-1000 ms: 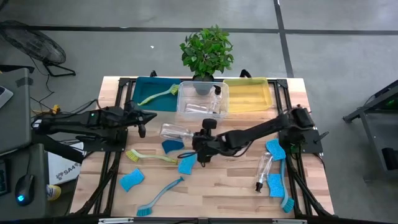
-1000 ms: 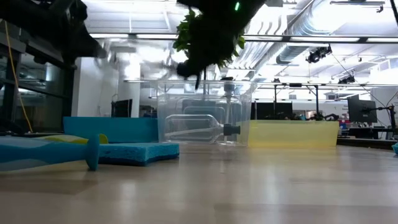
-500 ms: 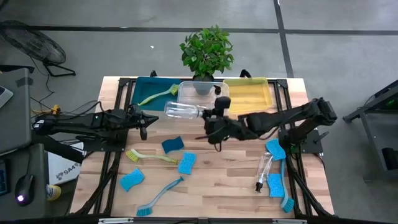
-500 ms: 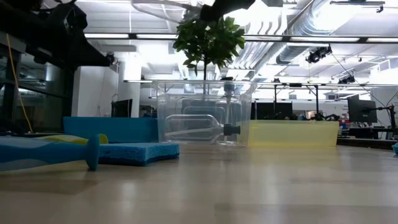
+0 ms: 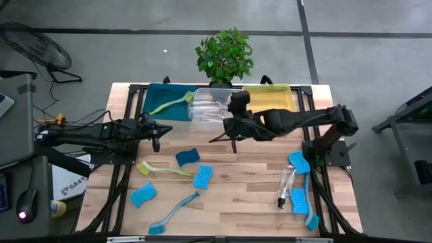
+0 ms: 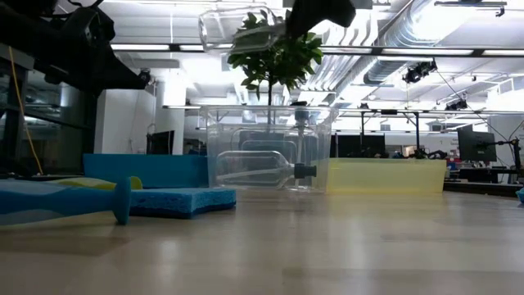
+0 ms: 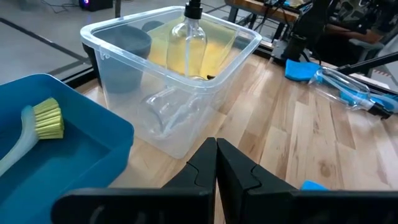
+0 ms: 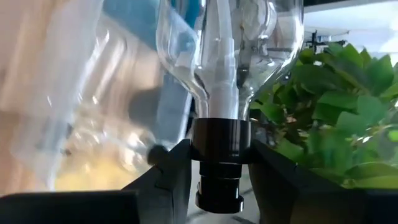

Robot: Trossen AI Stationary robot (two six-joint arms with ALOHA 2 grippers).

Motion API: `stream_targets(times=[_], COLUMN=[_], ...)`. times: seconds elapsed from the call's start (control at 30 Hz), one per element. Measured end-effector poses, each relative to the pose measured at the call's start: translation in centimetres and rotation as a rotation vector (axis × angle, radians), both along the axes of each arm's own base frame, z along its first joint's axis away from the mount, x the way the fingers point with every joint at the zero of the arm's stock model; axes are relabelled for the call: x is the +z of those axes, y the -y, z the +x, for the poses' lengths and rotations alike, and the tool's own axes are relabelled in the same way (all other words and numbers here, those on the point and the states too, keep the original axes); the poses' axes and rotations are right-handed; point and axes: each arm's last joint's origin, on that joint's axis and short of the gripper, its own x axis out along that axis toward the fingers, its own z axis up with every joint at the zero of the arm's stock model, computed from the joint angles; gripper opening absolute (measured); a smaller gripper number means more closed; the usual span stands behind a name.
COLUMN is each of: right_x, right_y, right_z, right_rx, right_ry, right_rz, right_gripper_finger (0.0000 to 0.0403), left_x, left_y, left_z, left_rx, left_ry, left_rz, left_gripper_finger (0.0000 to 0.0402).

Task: Pick & Place Kitchen Sink Supplies
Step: Put the transparent soap dispenser into the transparent bin

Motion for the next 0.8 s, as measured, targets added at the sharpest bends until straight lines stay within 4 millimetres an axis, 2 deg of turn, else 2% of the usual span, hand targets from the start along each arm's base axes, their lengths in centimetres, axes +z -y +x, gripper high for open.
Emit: stream_targets(times=[0.1, 0.47, 0.8], right_x=[-0.1, -3.1, -4.0], right_y=[0.1, 1.1, 3.0], right_z=[0.4, 2.1, 1.5], right_rx=[0.014, 0.013, 0.035], right_ry=[-0.138, -0.59, -0.794], right_rz=[-0.088, -0.43, -0.461], right_gripper_finger=[0.0127, 0.0127, 0.0127], left_x=[0.0, -0.2, -0.4], left_y=[0.0, 0.0, 0.1], left_z=[0.0, 0.0, -0.1], left_rx=[0.0, -0.001, -0.025], left_ry=[-0.001, -0.015, -0.035], left_rz=[0.0, -0.001, -0.009], left_gripper_finger=[0.0001, 0.0001, 0.0001])
